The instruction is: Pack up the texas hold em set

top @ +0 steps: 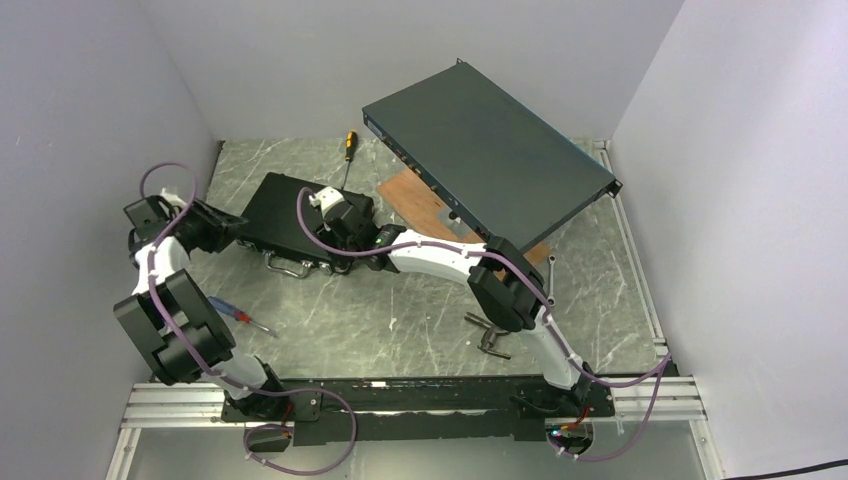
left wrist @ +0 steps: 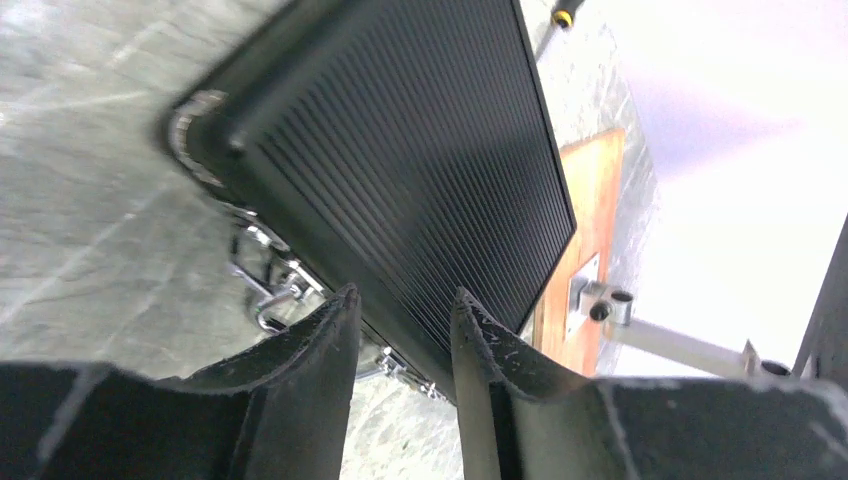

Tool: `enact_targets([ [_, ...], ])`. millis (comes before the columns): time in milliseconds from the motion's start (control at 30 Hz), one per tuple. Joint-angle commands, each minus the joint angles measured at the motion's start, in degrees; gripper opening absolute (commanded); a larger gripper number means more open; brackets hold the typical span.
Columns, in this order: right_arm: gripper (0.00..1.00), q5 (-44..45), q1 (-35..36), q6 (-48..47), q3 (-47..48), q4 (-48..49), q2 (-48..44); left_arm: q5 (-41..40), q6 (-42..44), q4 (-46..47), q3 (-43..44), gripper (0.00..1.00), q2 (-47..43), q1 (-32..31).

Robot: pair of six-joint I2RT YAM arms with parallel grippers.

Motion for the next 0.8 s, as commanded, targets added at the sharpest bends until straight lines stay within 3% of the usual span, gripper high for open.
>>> enact_targets([
  [0, 0.43, -3.9, 0.3, 2.6, -3.5, 2.5, 0.0, 0.3, -0.1, -0.8, 2.7, 0.40, 2.9, 2.5],
  [433, 0.43, -3.0, 0.0, 2.7, -8.9, 4.7, -1.8, -13.1, 0.3, -3.1, 1.7, 0.38, 6.3, 2.5],
  [767, 0.42, -3.3, -0.2, 3.3, -8.7, 4.7, -1.7, -10.3, -2.0, -3.7, 3.0, 0.34, 14.5, 3.0],
])
